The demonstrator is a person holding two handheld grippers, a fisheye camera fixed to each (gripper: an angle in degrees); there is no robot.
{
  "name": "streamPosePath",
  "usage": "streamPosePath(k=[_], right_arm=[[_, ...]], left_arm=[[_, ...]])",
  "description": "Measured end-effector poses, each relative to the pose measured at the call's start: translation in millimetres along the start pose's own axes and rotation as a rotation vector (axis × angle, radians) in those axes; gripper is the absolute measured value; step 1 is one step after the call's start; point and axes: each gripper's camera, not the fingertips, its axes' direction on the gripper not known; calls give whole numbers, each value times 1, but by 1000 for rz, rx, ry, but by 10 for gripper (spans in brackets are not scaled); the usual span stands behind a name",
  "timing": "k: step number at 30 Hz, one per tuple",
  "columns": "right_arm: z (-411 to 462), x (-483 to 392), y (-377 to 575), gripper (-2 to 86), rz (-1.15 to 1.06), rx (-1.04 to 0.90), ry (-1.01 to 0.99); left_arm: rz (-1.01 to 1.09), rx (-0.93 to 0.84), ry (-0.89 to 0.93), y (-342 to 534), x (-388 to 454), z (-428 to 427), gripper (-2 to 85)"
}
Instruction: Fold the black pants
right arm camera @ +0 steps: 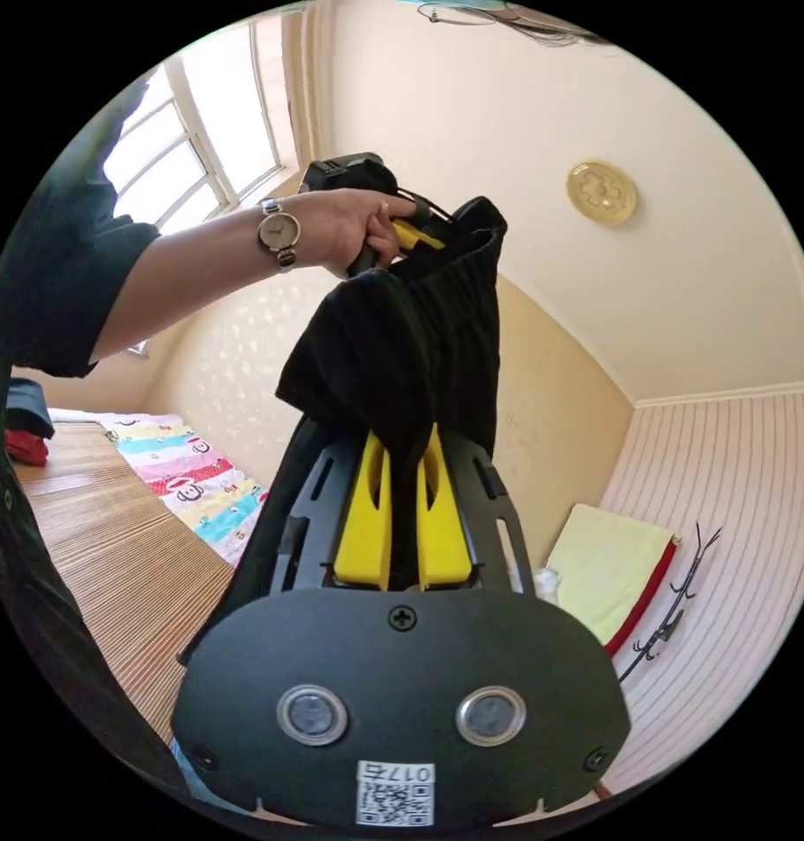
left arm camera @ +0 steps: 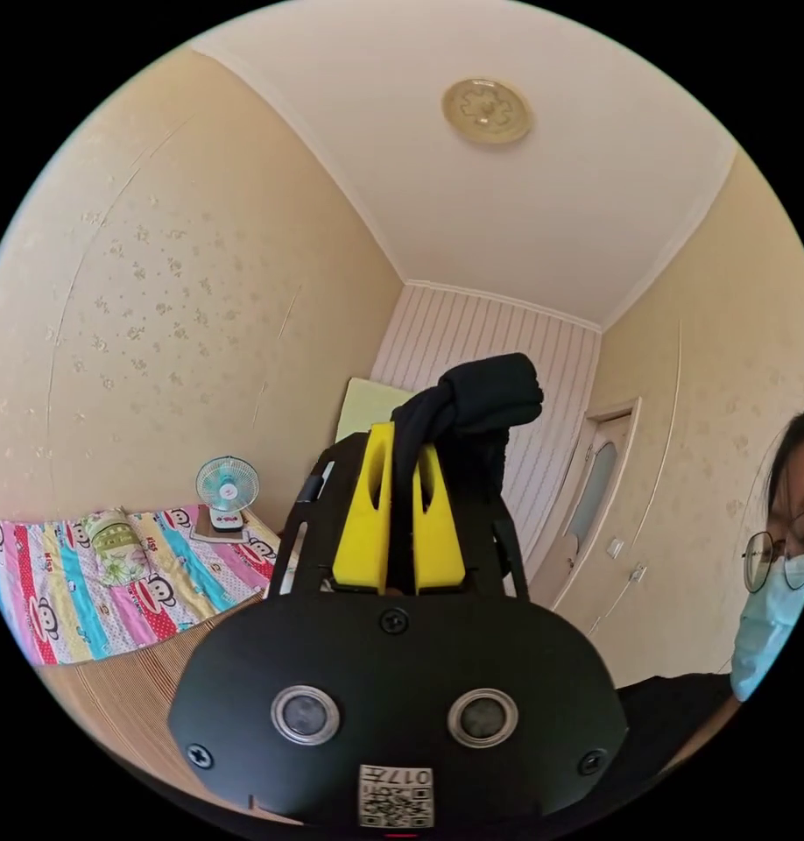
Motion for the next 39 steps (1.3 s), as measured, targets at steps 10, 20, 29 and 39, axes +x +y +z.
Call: streamPosePath(k=[10, 20, 29, 39], right_arm=[[40, 98, -114, 41, 398, 275, -109], [38, 103, -200, 45, 488, 477, -242], [118, 66, -178, 47, 583, 332, -364], [686, 24, -150, 65, 574, -561, -235]], left_arm=[[84, 223, -47, -70, -4, -137, 33], [324, 449, -186, -136, 73, -245, 42], [338, 315, -454, -194, 23, -258, 46], [-215, -21, -710, -384, -378, -150, 73]])
